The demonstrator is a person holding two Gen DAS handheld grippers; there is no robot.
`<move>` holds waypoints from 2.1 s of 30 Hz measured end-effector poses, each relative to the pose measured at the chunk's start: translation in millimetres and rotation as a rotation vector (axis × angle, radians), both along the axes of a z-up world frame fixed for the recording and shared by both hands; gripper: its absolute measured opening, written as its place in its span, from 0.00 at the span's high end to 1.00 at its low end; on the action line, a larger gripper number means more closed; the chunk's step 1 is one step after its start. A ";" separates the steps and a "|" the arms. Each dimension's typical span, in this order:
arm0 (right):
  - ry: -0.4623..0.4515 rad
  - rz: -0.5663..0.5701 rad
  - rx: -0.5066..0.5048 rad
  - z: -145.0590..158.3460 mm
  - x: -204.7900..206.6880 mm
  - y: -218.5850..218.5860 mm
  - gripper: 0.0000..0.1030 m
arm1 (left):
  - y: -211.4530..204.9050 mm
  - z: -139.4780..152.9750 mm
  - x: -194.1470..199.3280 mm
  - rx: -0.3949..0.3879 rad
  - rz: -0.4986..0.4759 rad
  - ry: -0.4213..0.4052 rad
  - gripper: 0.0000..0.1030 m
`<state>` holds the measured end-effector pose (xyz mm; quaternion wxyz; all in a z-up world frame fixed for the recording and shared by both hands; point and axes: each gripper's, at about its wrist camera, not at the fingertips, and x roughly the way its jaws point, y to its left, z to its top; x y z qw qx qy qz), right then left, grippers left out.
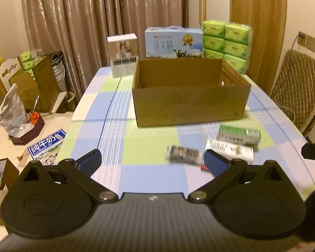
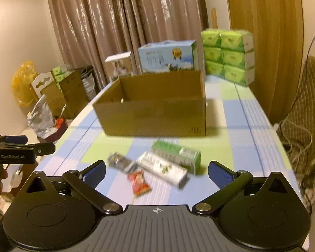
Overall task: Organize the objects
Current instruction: 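Withdraw both tools from the box back toward the table items, then grasp the silver snack packet with left gripper while right gripper grasps red candy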
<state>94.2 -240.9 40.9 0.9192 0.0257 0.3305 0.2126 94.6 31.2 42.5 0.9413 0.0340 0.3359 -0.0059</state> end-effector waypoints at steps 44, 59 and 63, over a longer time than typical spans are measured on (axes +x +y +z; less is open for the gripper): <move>0.031 0.050 -0.063 -36.6 -15.1 25.7 0.02 | 7.3 -43.7 -5.7 -0.028 -0.091 0.116 0.01; 0.088 0.144 -0.129 -91.0 35.8 63.5 0.25 | 13.9 -86.6 71.4 0.068 -0.326 0.189 0.01; 0.100 0.163 -0.151 -107.4 54.1 72.1 0.36 | 11.8 -99.8 93.8 0.085 -0.368 0.201 0.01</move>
